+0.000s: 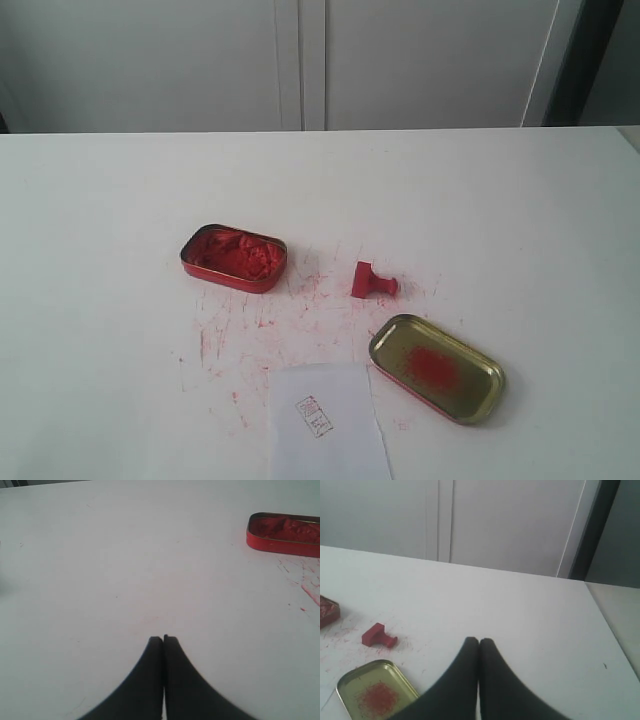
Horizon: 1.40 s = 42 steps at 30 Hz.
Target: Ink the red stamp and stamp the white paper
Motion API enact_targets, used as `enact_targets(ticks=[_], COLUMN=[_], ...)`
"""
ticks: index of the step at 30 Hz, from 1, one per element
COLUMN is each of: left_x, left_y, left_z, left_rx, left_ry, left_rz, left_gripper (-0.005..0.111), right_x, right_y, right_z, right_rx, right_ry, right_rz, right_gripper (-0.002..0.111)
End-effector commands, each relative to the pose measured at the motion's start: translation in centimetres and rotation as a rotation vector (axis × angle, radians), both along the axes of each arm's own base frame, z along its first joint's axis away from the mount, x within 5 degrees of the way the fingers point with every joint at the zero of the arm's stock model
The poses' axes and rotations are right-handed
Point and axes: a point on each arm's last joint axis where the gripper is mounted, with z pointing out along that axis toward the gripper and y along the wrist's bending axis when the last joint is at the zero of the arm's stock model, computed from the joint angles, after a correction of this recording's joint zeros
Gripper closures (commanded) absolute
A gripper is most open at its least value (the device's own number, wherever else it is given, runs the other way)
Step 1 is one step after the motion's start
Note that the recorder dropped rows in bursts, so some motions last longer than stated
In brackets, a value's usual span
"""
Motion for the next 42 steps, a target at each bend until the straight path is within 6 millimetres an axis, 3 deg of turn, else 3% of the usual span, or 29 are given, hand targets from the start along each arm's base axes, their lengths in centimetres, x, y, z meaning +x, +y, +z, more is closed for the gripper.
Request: enact_targets(ticks=[1, 26, 42], left_x=[0.0, 0.0, 0.0], left_y=[0.0, 0.0, 0.0], left_z=[-0.1, -0.1, -0.1], left_rx=[-0.002, -0.002, -0.002], left_ry=[-0.003, -0.003, -0.003], left_rz=[0.003, 0.003, 0.003], left_gripper=[0.107, 0.107, 0.107], right_x=[0.5, 1.9, 2.0], right_y=[0.0, 0.2, 0.2], right_z=[-1.3, -7.6, -7.8], right_rx=[-0.019, -0.032, -0.030], right_ry=[0.018, 0.105, 0.089], right_rz=[-0.012, -0.004, -0.003], right_gripper=[0.108, 0.108, 0.108])
